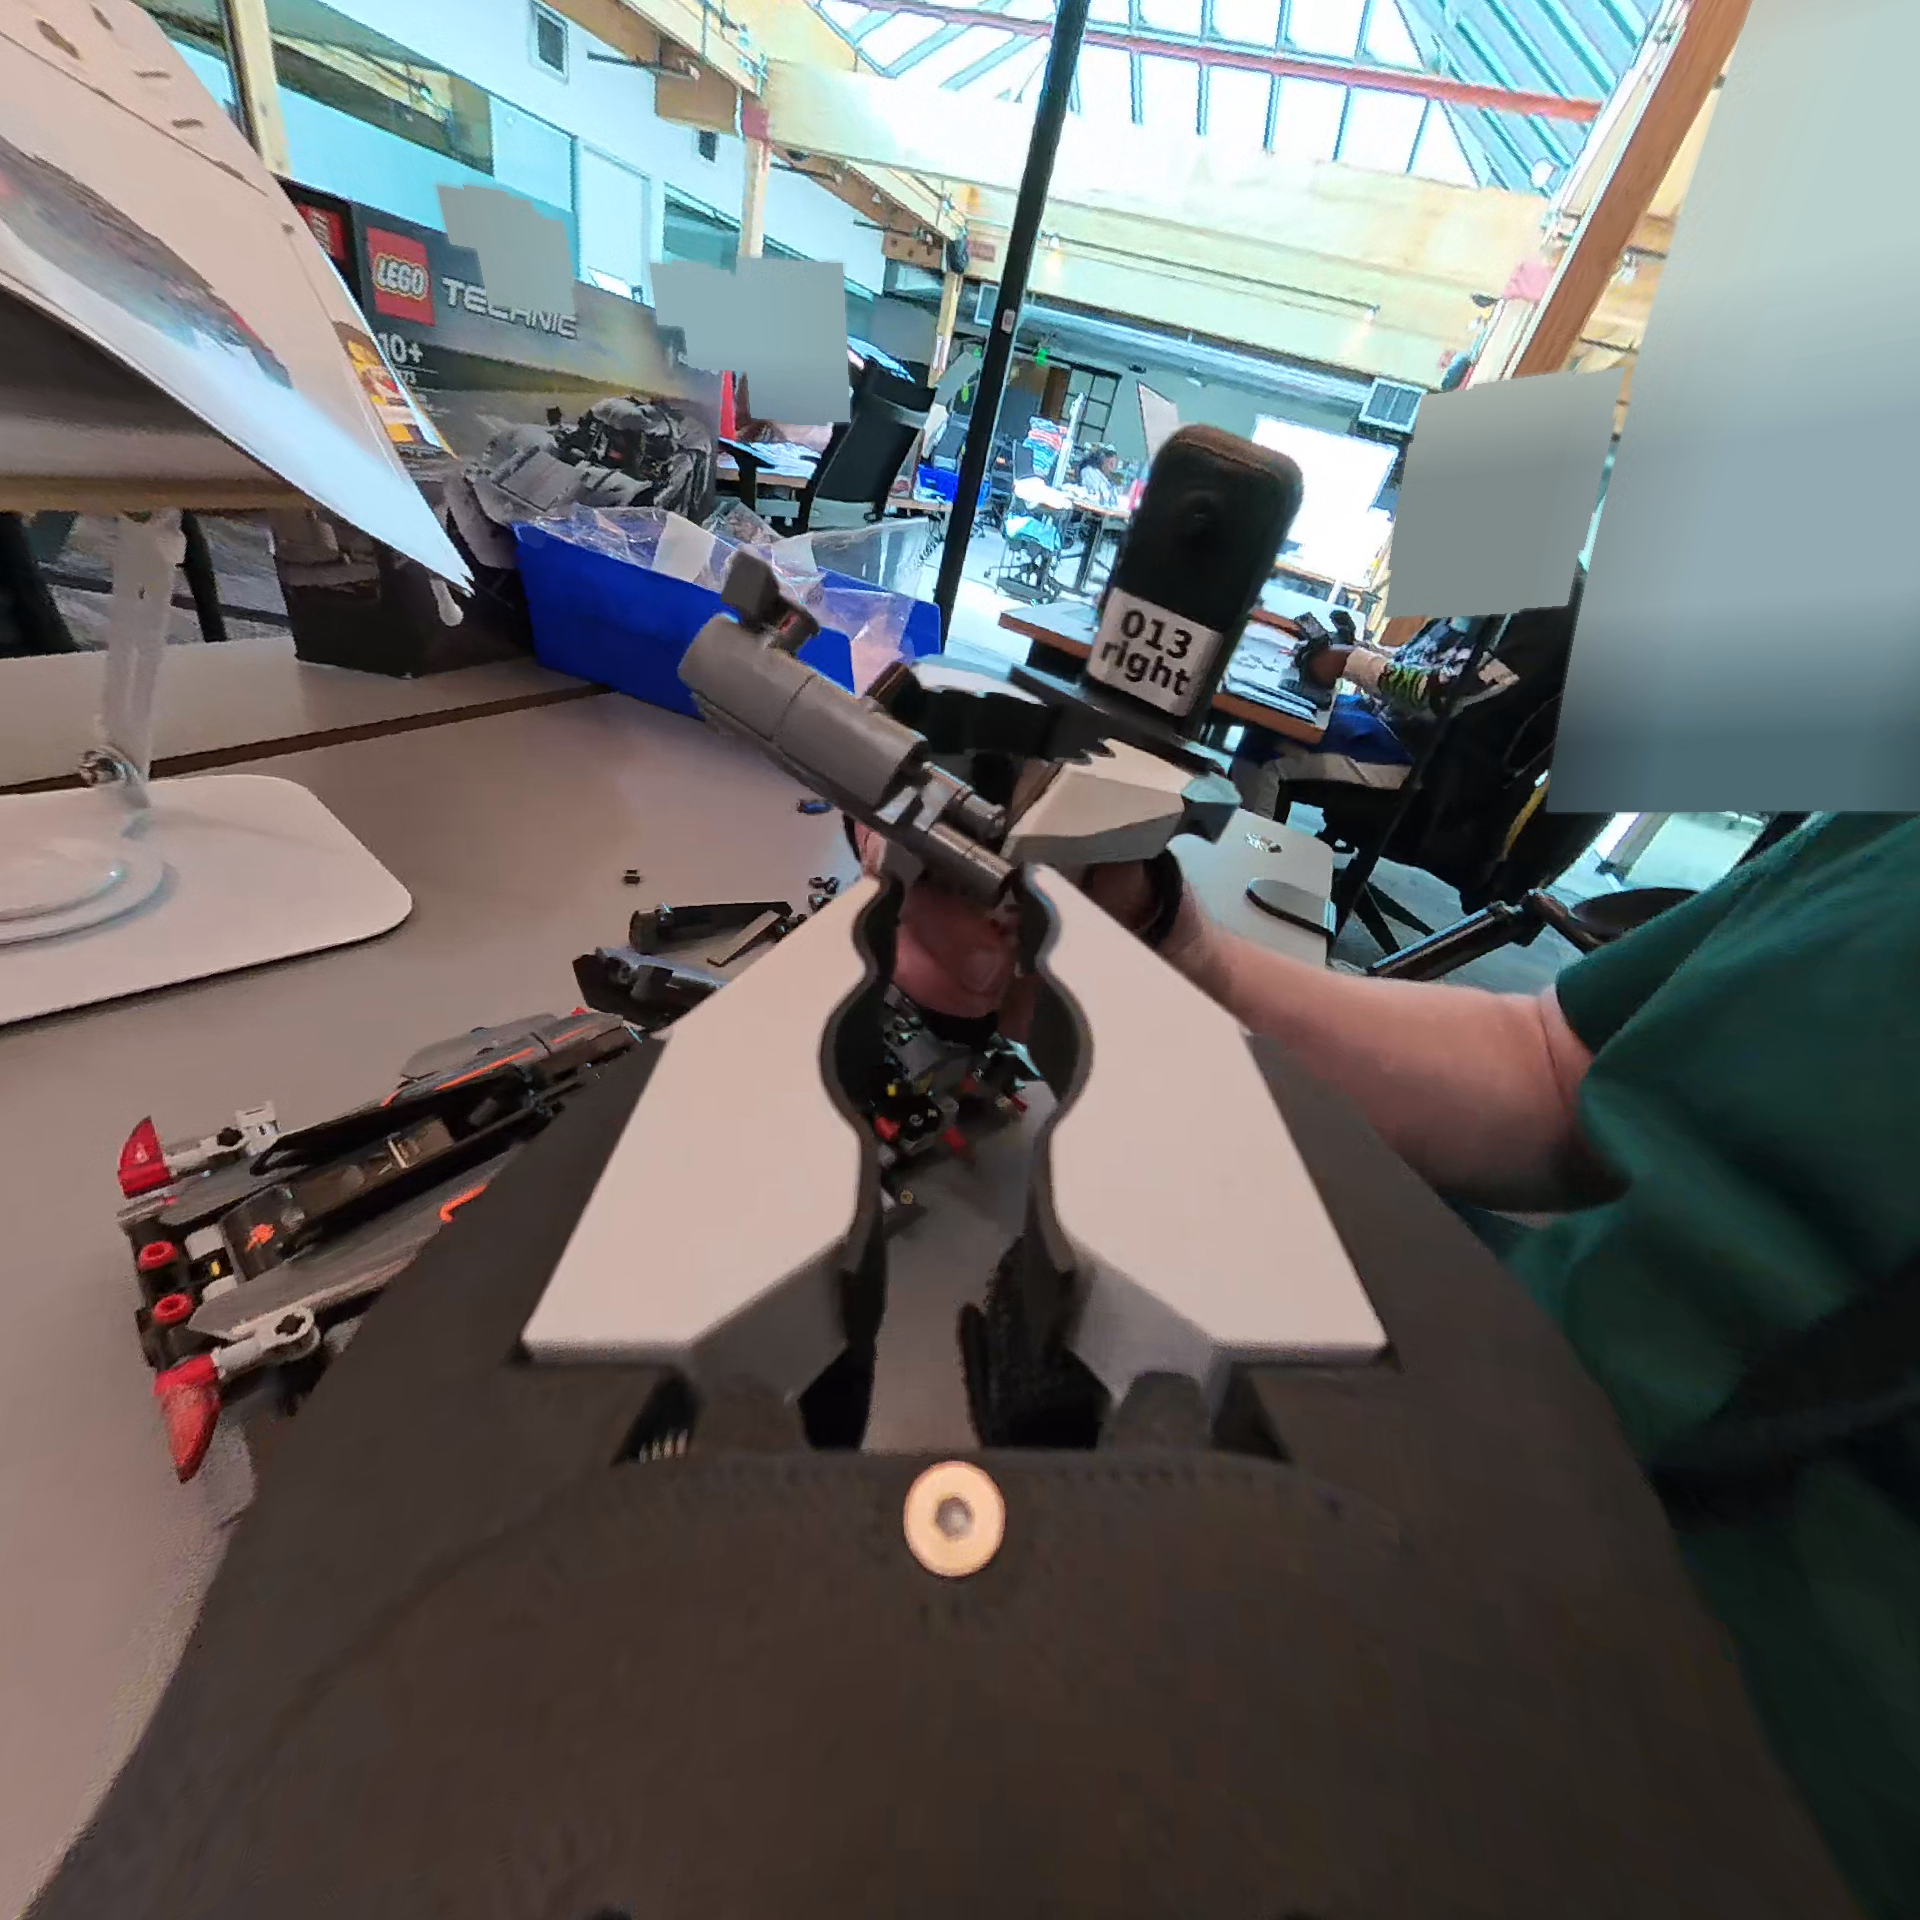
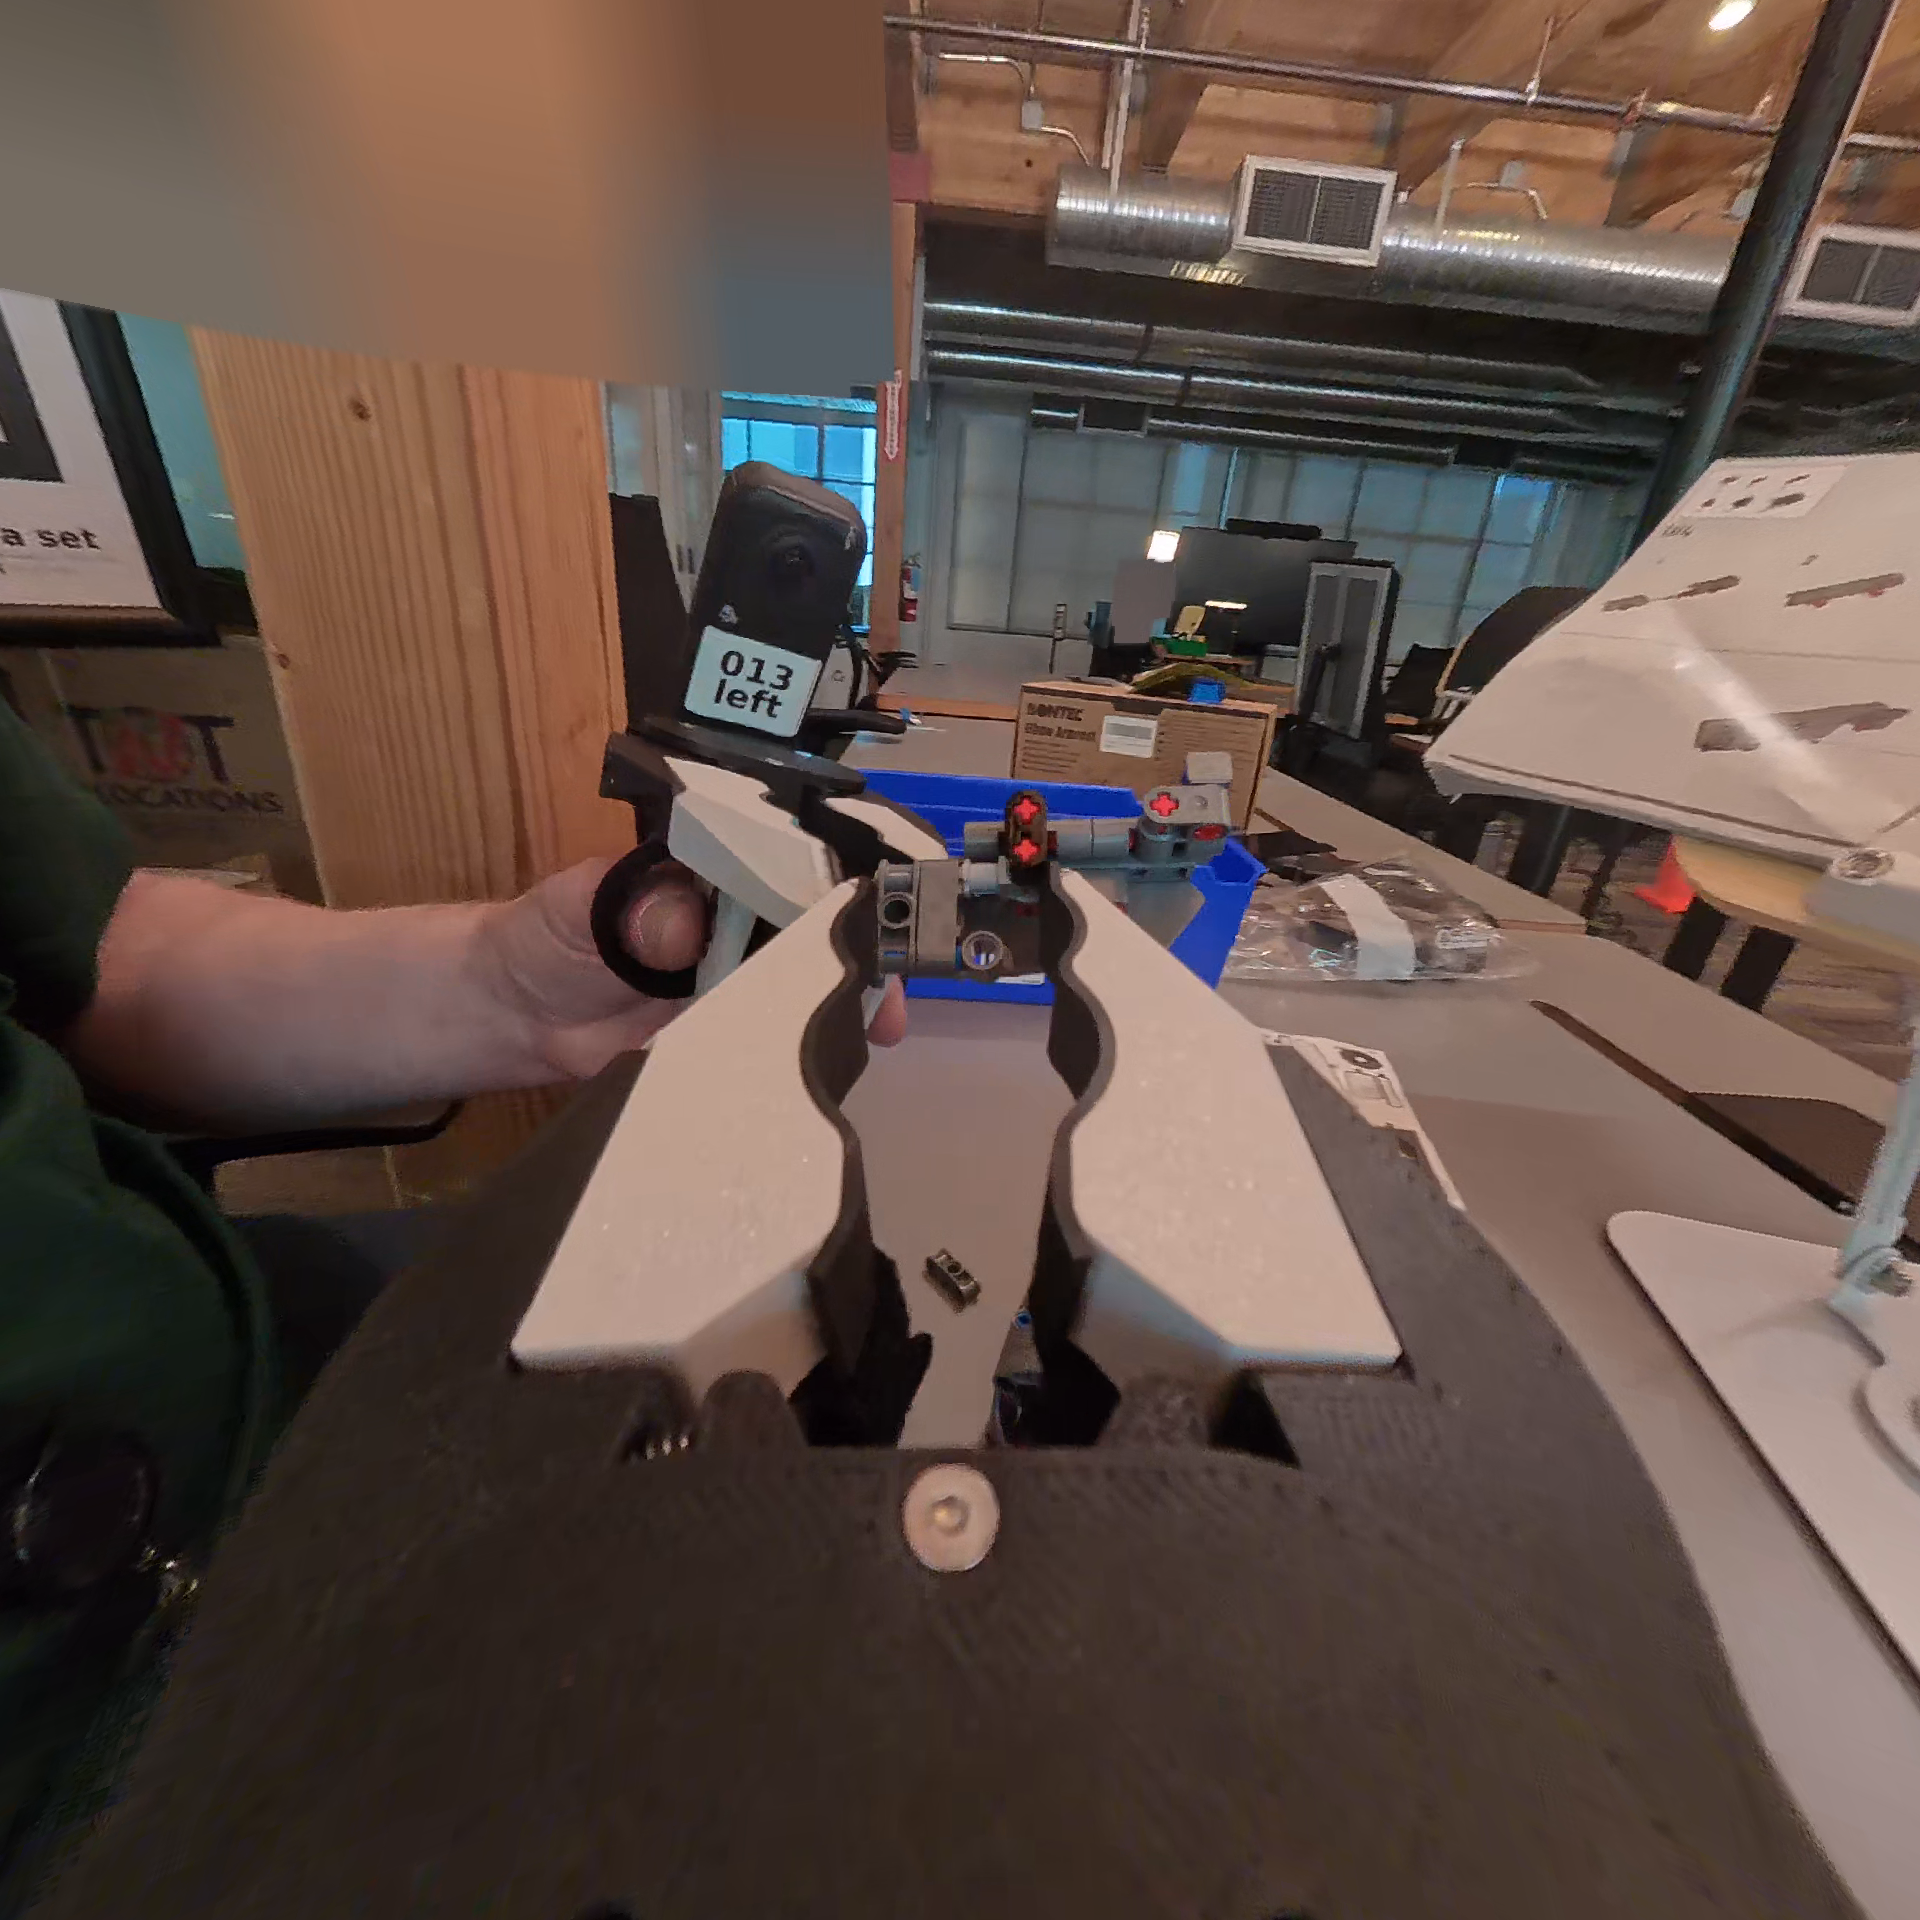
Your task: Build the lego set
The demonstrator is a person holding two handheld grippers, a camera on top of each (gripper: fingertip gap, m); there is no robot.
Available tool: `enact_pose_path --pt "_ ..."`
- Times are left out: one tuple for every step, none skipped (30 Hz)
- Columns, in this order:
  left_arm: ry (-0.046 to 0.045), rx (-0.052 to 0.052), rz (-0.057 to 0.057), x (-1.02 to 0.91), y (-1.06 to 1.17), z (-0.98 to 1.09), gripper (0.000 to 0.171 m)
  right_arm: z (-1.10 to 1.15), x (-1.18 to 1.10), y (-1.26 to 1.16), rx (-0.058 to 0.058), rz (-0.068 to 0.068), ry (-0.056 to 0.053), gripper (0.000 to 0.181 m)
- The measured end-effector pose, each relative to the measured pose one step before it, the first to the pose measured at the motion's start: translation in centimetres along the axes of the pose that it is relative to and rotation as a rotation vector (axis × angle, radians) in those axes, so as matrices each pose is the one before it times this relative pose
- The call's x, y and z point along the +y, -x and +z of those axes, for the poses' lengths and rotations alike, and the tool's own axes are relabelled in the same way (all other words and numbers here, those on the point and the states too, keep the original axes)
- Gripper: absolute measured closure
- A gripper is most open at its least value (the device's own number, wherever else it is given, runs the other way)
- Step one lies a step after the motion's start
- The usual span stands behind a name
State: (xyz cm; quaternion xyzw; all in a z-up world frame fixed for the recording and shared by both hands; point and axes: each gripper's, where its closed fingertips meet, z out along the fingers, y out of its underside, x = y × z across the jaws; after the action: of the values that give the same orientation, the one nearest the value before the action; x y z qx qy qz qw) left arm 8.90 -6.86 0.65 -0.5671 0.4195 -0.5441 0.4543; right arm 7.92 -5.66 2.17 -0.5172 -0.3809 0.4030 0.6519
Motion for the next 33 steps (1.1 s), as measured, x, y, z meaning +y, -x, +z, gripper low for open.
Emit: enact_pose_path --pt "-0.01475 0.0046 0.0013 -0.170 -0.082 0.010 0.154 -0.020 -0.147 -0.048 0.0083 -0.0076 -0.0021 0.152" --pt "-0.00818 0.0026 0.0067 -0.053 -0.077 0.050 0.157 -0.012 -0.048 -0.063 0.0066 -0.0033 0.0013 0.152" --pt "-0.00767 -0.0035 0.0066 -0.036 0.009 0.046 0.158 -0.014 -0.031 -0.032 0.0046 -0.0048 -0.0001 0.152" --pt "-0.01213 0.0059 0.0013 -0.095 -0.094 0.029 0.158 -0.029 -0.111 0.026 -0.0001 0.0005 -0.0041 0.152" --pt "-0.01289 0.0087 -0.0010 -0.107 -0.109 0.015 0.158 -0.017 -0.116 0.054 -0.0029 0.0061 -0.0062 0.152" --pt "-0.00794 0.0018 -0.0035 -0.028 0.023 0.012 0.159 -0.011 -0.018 -0.028 0.0040 0.0035 0.0003 0.152" --pt "-0.00863 0.0068 -0.0023 -0.046 -0.050 0.006 0.159 0.008 -0.070 0.017 0.0025 -0.0007 -0.0024 0.151" --pt "-0.00734 0.0104 -0.0035 -0.024 -0.079 0.016 0.159 -0.006 -0.107 0.059 -0.0032 0.0068 -0.0037 0.151" --pt "-0.00694 0.0026 -0.0076 -0.047 0.027 -0.005 0.160 0.002 -0.024 -0.031 0.0015 0.0053 0.0002 0.151" --pt "-0.00632 0.0057 -0.0065 -0.027 -0.016 -0.001 0.160 -0.003 -0.040 -0.010 0.0016 0.0014 -0.0006 0.151" --pt "-0.00531 0.0116 -0.0054 -0.021 -0.093 0.011 0.161 -0.018 -0.082 0.060 -0.0020 0.0015 -0.0024 0.151" --pt "-0.00638 0.0080 -0.0032 -0.032 -0.056 -0.003 0.161 -0.014 -0.060 0.041 -0.0001 -0.0031 -0.0008 0.151" --pt "-0.00534 0.0088 -0.0071 -0.016 -0.054 0.008 0.161 0.001 -0.038 0.019 0.0007 -0.0030 0.0011 0.151" --pt "-0.00527 0.0126 -0.0054 0.005 -0.090 0.013 0.162 -0.008 -0.078 0.051 -0.0016 -0.0013 -0.0014 0.151" --pt "-0.00174 0.0072 0.0010 0.062 -0.040 -0.012 0.164 -0.021 -0.065 0.018 0.0015 -0.0025 -0.0010 0.151" --pt "-0.00671 0.0027 -0.0009 -0.034 0.034 -0.045 0.165 -0.017 -0.015 -0.019 0.0026 -0.0042 0.0021 0.151" --pt "-0.00589 0.0085 -0.0099 -0.040 -0.001 -0.035 0.165 -0.029 -0.020 0.004 0.0003 -0.0013 0.0005 0.151" --pt "-0.00315 0.0086 -0.0083 0.021 -0.014 -0.008 0.165 -0.024 -0.027 -0.001 -0.0002 -0.0016 0.0006 0.151" --pt "-0.00282 0.0047 -0.0041 0.022 0.006 -0.006 0.165 -0.012 0.020 0.000 0.0013 -0.0036 0.0024 0.151" --pt "-0.00389 0.0061 -0.0050 -0.014 -0.025 -0.006 0.165 -0.012 -0.015 0.011 0.0007 -0.0038 0.0008 0.151" --pt "-0.00337 0.0070 -0.0043 -0.006 -0.033 -0.001 0.165 -0.015 -0.035 0.029 0.0003 -0.0045 0.0003 0.151" --pt "-0.00097 0.0038 -0.0040 0.017 0.021 -0.007 0.165 -0.018 0.010 -0.008 0.0024 -0.0067 0.0033 0.151" --pt "0.00184 -0.0001 -0.0015 0.035 0.067 -0.011 0.165 -0.020 0.050 -0.048 0.0034 -0.0053 0.0057 0.151" --pt "0.00166 0.0014 0.0033 0.019 0.013 -0.022 0.165 -0.041 -0.004 -0.011 0.0002 -0.0035 0.0024 0.152" --pt "0.00303 0.0020 0.0044 0.012 -0.027 -0.004 0.166 -0.039 -0.022 0.017 -0.0018 -0.0029 0.0005 0.152" --pt "0.00478 -0.0032 0.0058 0.004 0.037 0.011 0.166 -0.018 0.011 -0.025 0.0007 -0.0014 0.0016 0.152" --pt "0.00731 -0.0036 0.0086 0.023 0.018 0.009 0.166 -0.042 0.002 -0.024 -0.0010 0.0003 0.0010 0.152" --pt "0.00817 -0.0053 0.0107 -0.005 0.035 -0.012 0.166 -0.068 -0.029 -0.028 -0.0009 -0.0006 0.0000 0.152" --pt "0.00490 -0.0113 0.0183 -0.095 0.087 -0.070 0.166 -0.125 -0.086 -0.160 0.0058 0.0008 -0.0048 0.156" --pt "0.00845 -0.0177 0.0250 -0.099 0.134 -0.078 0.166 -0.138 -0.065 -0.094 -0.0030 0.0055 -0.0032 0.158" --pt "0.01935 -0.0242 0.0360 -0.018 0.175 -0.054 0.166 -0.151 -0.107 -0.089 -0.0050 0.0104 -0.0054 0.160" --pt "0.01909 -0.0180 0.0355 -0.078 0.064 -0.030 0.166 -0.094 -0.087 -0.137 -0.0032 0.0126 -0.0075 0.161" --pt "0.01665 -0.0179 0.0344 -0.125 0.046 -0.017 0.167 0.006 0.036 -0.053 -0.0059 0.0124 -0.0003 0.160"
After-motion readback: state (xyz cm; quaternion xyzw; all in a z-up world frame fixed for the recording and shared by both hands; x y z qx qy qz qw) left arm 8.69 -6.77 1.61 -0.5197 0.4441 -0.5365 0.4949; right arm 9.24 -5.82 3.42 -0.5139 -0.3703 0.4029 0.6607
